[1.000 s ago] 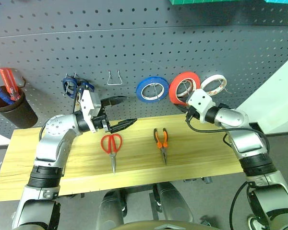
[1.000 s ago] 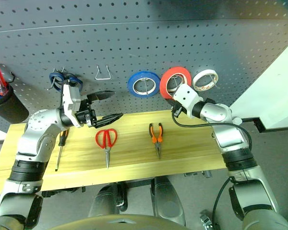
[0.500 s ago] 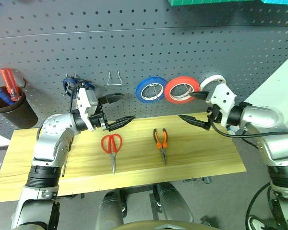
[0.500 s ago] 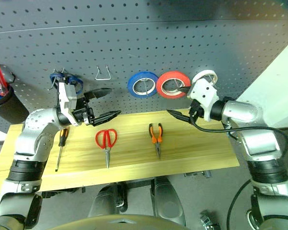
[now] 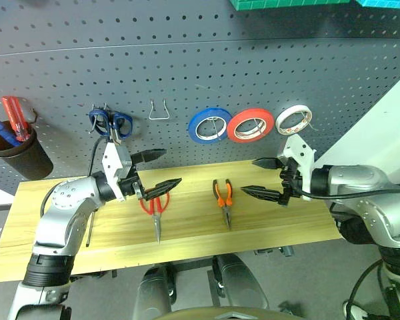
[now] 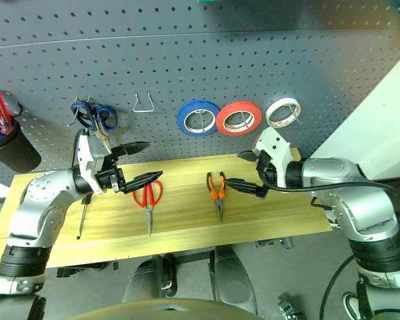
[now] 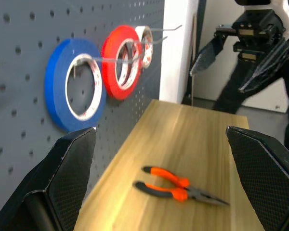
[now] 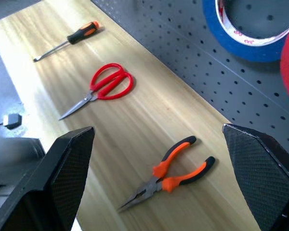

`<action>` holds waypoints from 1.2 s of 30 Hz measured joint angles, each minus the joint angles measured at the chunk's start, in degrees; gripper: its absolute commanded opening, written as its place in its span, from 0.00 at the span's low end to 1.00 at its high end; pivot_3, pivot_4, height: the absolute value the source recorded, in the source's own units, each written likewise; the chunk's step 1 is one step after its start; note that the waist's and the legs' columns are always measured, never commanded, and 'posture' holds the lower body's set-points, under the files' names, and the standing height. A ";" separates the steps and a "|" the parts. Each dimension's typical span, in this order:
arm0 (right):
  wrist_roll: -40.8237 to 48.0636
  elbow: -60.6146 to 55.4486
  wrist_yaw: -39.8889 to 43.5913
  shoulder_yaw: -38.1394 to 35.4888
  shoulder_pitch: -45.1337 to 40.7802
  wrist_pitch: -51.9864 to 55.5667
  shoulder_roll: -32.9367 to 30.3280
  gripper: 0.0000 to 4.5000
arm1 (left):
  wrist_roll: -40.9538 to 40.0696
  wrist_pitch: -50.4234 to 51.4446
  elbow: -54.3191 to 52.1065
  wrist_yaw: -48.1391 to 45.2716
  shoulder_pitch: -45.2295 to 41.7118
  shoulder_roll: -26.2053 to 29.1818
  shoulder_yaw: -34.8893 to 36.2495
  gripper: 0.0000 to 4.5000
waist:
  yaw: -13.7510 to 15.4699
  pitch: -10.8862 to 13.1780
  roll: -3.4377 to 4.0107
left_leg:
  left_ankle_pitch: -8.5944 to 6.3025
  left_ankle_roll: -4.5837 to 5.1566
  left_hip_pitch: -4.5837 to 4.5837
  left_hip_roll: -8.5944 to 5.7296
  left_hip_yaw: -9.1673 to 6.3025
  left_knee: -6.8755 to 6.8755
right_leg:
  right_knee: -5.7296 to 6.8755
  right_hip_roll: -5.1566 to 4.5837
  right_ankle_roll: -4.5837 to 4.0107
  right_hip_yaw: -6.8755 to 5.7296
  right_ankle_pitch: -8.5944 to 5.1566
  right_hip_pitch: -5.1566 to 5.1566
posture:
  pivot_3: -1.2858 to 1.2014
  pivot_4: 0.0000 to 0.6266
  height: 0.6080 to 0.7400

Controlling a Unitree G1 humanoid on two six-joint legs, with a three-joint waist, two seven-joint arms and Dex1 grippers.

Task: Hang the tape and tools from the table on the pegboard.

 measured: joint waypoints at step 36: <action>-12.42 28.74 -30.61 2.84 -22.85 34.15 21.28 0.99 | 5.30 -6.98 -8.62 10.09 22.37 -0.53 8.40 1.00 | 9.45 3.72 1.20 | 0.05 0.46 -2.28 -0.05 0.03 -1.09 | -1.52 -0.71 -0.59 -0.42 0.29 -1.90 | 0.57 0.54 0.87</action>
